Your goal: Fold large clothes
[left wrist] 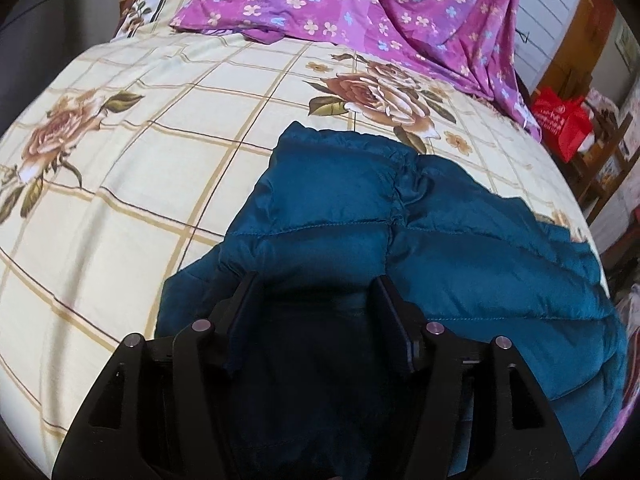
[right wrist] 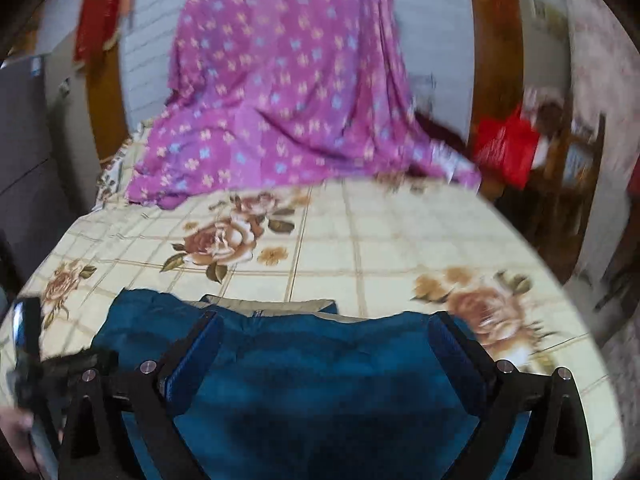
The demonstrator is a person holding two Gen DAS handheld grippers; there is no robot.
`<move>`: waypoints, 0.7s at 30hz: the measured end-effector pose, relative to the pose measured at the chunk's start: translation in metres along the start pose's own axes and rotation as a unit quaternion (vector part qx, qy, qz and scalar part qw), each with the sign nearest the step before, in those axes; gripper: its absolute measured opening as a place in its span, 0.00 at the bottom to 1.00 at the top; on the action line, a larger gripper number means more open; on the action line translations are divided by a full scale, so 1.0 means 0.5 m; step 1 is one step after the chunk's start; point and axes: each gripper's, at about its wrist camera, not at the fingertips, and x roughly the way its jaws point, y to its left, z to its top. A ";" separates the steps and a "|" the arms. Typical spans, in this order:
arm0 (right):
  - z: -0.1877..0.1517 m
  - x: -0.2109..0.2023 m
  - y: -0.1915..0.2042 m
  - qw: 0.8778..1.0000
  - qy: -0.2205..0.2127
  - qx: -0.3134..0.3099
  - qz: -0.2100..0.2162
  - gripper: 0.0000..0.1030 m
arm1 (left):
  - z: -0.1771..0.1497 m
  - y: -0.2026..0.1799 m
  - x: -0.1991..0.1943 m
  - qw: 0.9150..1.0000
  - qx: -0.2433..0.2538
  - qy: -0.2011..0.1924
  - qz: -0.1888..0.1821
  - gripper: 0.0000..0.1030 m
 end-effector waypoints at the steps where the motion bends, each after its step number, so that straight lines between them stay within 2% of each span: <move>1: -0.011 -0.018 -0.006 1.000 -0.005 0.003 0.003 0.98 | 0.000 0.000 0.000 1.000 -0.001 0.000 -0.004 0.61; 4: -0.075 -0.089 -0.024 1.000 -0.013 0.021 0.012 0.99 | 0.001 -0.004 0.001 1.000 0.000 0.003 0.000 0.62; 7: -0.153 -0.138 -0.040 0.999 -0.004 0.033 0.017 0.99 | 0.000 -0.009 0.003 1.000 0.019 0.006 -0.015 0.71; 10: -0.231 -0.173 -0.045 0.999 0.009 0.038 0.008 0.98 | -0.005 -0.010 -0.001 0.999 0.033 0.011 -0.025 0.71; 13: -0.295 -0.200 -0.044 0.999 0.020 0.031 -0.003 0.98 | -0.002 -0.023 0.004 0.998 0.046 0.027 -0.011 0.72; 15: -0.328 -0.221 -0.042 0.999 0.025 0.032 -0.007 0.98 | -0.002 -0.025 -0.001 0.998 0.050 0.033 -0.017 0.72; 18: -0.358 -0.253 -0.053 0.997 0.033 0.068 0.003 0.98 | -0.015 -0.020 -0.045 0.999 0.042 0.028 -0.020 0.72; 21: -0.374 -0.285 -0.064 0.994 0.056 0.090 -0.013 0.98 | -0.061 -0.025 -0.153 0.999 0.038 -0.009 -0.028 0.72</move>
